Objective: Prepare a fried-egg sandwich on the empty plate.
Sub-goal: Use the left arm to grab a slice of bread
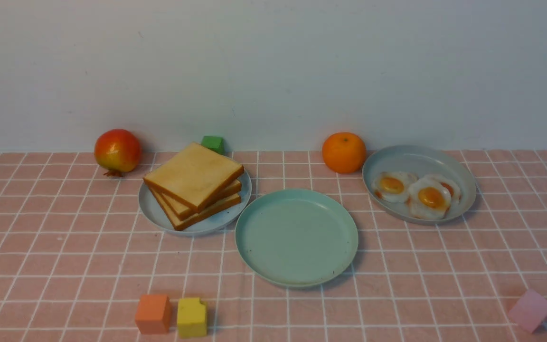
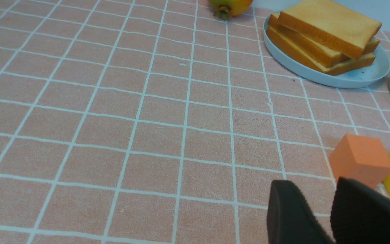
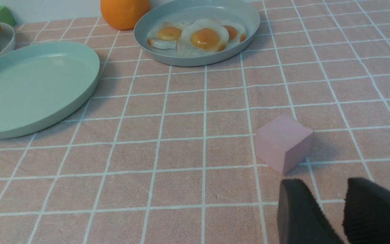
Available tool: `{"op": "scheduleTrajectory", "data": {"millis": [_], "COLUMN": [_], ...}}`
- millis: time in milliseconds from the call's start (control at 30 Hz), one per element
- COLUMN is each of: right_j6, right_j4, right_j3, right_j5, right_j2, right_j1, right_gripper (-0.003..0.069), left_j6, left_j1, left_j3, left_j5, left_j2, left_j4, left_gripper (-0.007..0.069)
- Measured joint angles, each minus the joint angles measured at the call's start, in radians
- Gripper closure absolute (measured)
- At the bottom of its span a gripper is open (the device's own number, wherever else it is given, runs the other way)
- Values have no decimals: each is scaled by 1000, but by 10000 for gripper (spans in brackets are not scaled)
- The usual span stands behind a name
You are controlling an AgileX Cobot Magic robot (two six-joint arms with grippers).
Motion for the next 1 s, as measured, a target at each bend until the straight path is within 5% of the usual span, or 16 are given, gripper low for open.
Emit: {"op": "scheduleTrajectory", "data": {"millis": [467, 567, 767, 1000], "right_j6": [0, 0, 0, 0], "right_j4": [0, 0, 0, 0], "right_j3": [0, 0, 0, 0], "right_j5": [0, 0, 0, 0], "right_j2": [0, 0, 0, 0], "right_j1": [0, 0, 0, 0], "right_gripper": [419, 419, 419, 419], "left_j6": [-6, -60, -241, -227], "left_j1": [0, 0, 0, 0], "left_j3": [2, 7, 10, -55], "left_j5": [-17, -62, -235, -224], "left_j2": [0, 0, 0, 0], "left_j4": [-14, -123, -544, -667], "left_gripper": [385, 385, 385, 443]}}
